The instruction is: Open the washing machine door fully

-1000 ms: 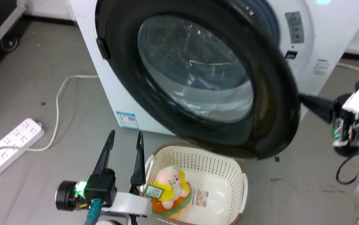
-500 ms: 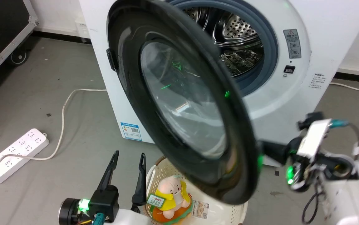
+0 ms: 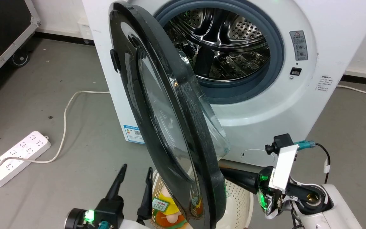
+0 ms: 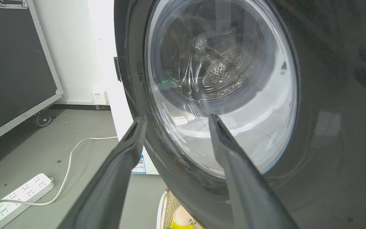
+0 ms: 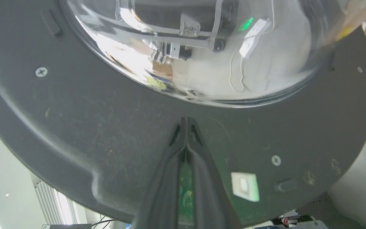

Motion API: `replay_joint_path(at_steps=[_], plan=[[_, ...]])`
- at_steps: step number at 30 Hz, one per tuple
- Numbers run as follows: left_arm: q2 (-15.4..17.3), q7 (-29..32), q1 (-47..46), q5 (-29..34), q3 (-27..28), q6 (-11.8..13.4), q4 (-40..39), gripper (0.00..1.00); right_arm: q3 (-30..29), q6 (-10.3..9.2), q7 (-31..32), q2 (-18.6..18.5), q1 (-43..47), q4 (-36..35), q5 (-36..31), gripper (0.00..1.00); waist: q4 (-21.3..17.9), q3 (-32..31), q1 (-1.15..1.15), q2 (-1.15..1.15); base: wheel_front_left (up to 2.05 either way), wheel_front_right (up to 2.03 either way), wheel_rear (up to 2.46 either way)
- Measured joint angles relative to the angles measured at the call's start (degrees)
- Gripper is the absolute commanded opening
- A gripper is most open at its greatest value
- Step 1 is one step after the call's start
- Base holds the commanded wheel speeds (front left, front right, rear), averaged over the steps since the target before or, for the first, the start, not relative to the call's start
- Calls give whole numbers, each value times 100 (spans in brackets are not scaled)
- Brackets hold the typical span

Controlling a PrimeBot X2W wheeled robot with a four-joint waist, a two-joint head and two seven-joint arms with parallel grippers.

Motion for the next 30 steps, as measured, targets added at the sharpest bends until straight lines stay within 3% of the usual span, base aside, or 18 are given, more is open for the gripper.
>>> replay_joint_path(at_steps=[1, 2, 3, 4, 6, 9, 13, 18, 23, 30], plan=[[-1, 0, 1, 0, -2, -21, 20, 100, -12, 0, -74, 1, 26, -43, -41, 0, -6, -14, 0, 0, 0, 0, 0], [-1, 0, 1, -2, 0, -27, 26, 100, -53, 0, -186, 3, 44, -93, -102, 16, -17, -25, -1, 0, 0, 0, 0], [-2, 0, 1, -5, 4, -30, 33, 100, -127, 0, -331, 4, 52, -151, -175, 16, -28, -38, -1, 0, 0, 0, 0], [-1, 0, 1, -25, 13, -63, 42, 100, -208, 0, -460, -3, 52, -204, -263, 100, -41, -52, 0, 0, 0, 0, 0], [-3, 0, 1, -62, 41, -77, 46, 100, -321, -1, -801, -78, 59, -444, -579, 100, -78, -83, 0, 0, 0, 0, 0], [-3, 0, 2, -103, 109, -104, 38, 100, -319, -1, -1627, -444, 105, -1029, -1602, 100, -155, -116, 0, 0, 0, 0, 0], [-5, 0, 7, -159, 218, -120, -3, 100, -134, 0, -3092, -995, 413, -1720, -3055, 100, -288, -139, -1, 0, 0, 0, 0], [-7, 0, 29, -231, 352, -186, -43, 100, 38, 1, -5007, -1522, 993, -1912, -4947, 100, -471, -178, 0, 0, 0, 0, 0], [-8, 0, 105, -247, 432, -271, -77, 100, -510, 1, -6311, -1389, 1627, -2015, -6308, 100, -665, -218, -1, 0, 0, 0, 0], [-8, 0, 177, -189, 489, -388, -138, 100, -1054, 1, -6656, -728, 2502, -2492, -7514, 100, -921, -205, 0, 0, 0, 0, 0]])
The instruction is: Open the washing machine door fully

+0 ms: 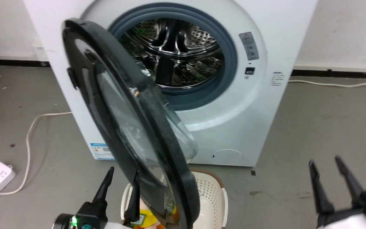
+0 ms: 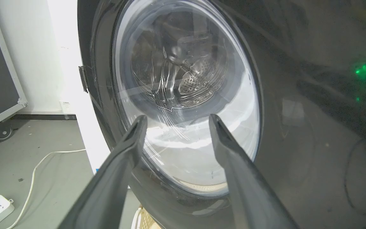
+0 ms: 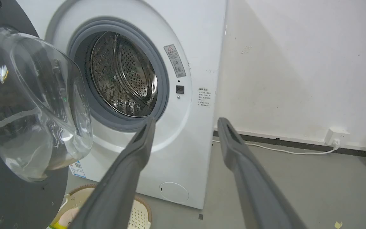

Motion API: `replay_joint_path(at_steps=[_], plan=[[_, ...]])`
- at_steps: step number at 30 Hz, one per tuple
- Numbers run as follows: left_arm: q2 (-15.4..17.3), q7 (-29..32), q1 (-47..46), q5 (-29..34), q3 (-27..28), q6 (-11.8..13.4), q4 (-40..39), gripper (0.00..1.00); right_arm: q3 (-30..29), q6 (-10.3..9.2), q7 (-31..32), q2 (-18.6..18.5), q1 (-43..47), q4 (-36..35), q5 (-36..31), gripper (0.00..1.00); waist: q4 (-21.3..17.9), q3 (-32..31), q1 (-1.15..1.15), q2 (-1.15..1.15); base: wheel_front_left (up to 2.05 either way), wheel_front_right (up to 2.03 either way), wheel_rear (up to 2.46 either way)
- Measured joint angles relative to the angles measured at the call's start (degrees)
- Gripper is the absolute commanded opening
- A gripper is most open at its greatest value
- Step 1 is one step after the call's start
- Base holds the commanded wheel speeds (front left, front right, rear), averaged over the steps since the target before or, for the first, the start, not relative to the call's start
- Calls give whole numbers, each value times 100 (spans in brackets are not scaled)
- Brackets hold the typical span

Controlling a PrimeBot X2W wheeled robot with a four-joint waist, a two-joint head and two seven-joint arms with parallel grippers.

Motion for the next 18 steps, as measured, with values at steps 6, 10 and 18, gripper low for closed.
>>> replay_joint_path(at_steps=[6, 10, 18], plan=[[-2, 0, 52, 60, -65, -87, 3, 100, -48, 0, -37, 390, 375, -33, -322, 100, -103, 31, 0, 0, 0, 0, 0], [-4, 0, 70, 98, -132, -87, 1, 100, -56, 1, -48, 508, 386, -48, -353, 100, -105, 41, 0, 0, 0, 0, 0], [-7, 0, 94, 97, -235, -87, -54, 0, -126, 1, -48, 581, 385, -53, -368, 100, 5, 28, 0, 0, 0, 0, 0]])
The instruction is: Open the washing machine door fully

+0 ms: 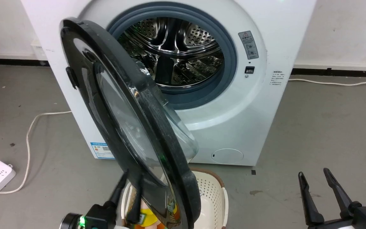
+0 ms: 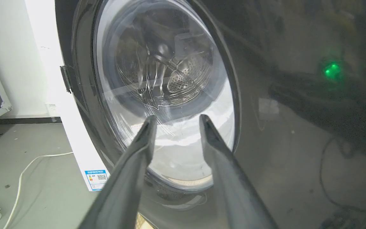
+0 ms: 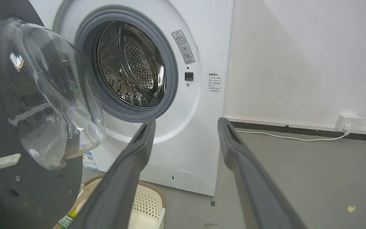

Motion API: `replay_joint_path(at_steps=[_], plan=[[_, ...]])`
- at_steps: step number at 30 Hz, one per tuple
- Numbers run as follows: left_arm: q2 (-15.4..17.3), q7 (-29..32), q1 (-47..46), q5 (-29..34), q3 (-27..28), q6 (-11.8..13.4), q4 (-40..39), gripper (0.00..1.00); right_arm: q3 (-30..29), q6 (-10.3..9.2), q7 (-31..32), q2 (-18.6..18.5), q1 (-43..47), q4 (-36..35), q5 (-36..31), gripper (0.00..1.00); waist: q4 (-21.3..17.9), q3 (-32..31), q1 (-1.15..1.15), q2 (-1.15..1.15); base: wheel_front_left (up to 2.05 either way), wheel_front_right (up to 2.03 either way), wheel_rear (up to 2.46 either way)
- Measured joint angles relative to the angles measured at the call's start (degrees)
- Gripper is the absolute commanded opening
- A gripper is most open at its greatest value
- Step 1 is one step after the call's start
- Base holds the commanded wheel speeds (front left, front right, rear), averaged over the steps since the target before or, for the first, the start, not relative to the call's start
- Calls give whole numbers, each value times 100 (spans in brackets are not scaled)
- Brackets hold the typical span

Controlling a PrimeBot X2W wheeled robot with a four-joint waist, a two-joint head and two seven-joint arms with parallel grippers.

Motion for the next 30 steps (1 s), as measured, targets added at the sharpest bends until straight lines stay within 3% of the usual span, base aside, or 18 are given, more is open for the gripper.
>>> replay_joint_path(at_steps=[3, 8, 12, 15, 20, 30], plan=[[-1, -1, 1, -5, 18, 13, -205, 0, -43, 0, 0, 27, -2, 5, -12, 100, 42, -8, 0, 0, 0, 0, 0], [-1, -1, -40, -286, 162, 238, -898, 0, -63, 0, -1, 58, -5, 14, -13, 100, 100, -25, 0, 0, 0, 0, 0], [-1, -7, -428, -389, 215, 568, -2225, 0, -62, 0, -1, 80, -21, 40, -14, 100, 110, -39, 0, 0, 0, 0, 0], [-1, -7, -621, -374, 48, 628, -2636, 0, -54, 0, -1, 86, -22, 54, -15, 100, 102, -43, 0, 0, 0, 0, 0], [-3, -7, -695, -191, -427, 606, -2741, 0, -30, 0, -1, 90, -40, 94, -15, 100, 83, -52, 0, 0, 0, 0, 0], [-8, -5, -642, -109, -1678, 199, -2223, 0, -27, 0, -1, 101, -53, 125, -14, 100, 99, -56, 0, 0, 0, 0, 0]])
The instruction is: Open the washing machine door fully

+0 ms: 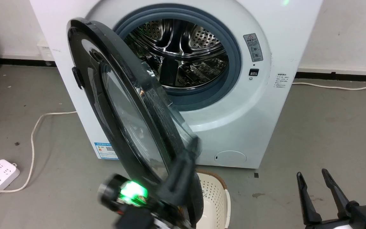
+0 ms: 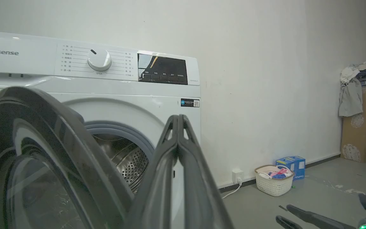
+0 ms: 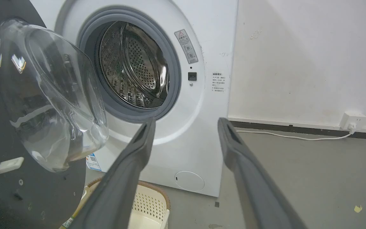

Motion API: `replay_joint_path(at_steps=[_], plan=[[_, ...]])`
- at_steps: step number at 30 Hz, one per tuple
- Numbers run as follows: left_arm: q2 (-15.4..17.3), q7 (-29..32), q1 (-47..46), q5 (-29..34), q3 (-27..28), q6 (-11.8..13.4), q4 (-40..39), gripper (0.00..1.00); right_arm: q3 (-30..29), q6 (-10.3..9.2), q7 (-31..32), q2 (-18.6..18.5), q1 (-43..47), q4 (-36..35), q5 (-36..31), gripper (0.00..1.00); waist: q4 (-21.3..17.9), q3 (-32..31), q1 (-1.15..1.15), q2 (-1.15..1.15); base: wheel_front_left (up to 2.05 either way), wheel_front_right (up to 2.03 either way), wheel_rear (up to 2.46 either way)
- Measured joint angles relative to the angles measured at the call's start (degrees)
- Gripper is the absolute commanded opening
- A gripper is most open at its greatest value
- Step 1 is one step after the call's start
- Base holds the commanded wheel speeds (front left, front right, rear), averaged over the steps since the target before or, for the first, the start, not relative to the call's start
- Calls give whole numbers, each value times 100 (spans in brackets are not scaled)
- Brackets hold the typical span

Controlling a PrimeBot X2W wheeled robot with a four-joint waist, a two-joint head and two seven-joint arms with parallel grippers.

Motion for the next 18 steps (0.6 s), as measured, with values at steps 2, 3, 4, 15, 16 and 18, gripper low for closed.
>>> replay_joint_path(at_steps=[2, 3, 4, 15, 16, 18], plan=[[1, 78, 81, -66, -231, -102, 244, 0, -1, 0, 0, 1, 1, 11, 0, 100, 12, -6, 0, 0, 0, 0, 0], [-1, 125, 132, -121, -322, -133, 364, 0, -2, 0, 0, 2, 1, 16, 0, 100, 17, -8, 0, 0, 0, 0, 0], [0, 193, 159, -156, -410, -151, 477, 0, -7, -1, 0, 2, 1, 22, -1, 100, 22, -10, 0, 0, 0, 0, 0], [0, 730, 218, -503, -806, 21, 1876, 0, 26, 0, 0, 8, 1, 34, 0, 100, 78, 26, 0, 0, 0, 0, 0], [3, 739, 211, -503, -794, 67, 1971, 0, 35, 0, 0, 9, 1, 34, 0, 100, 81, 34, 0, 0, 0, 0, 0], [-11, 721, 197, -508, -799, 120, 2082, 0, 51, 0, 0, 10, 1, 41, 0, 100, 93, 47, 0, 0, 0, 0, 0]])
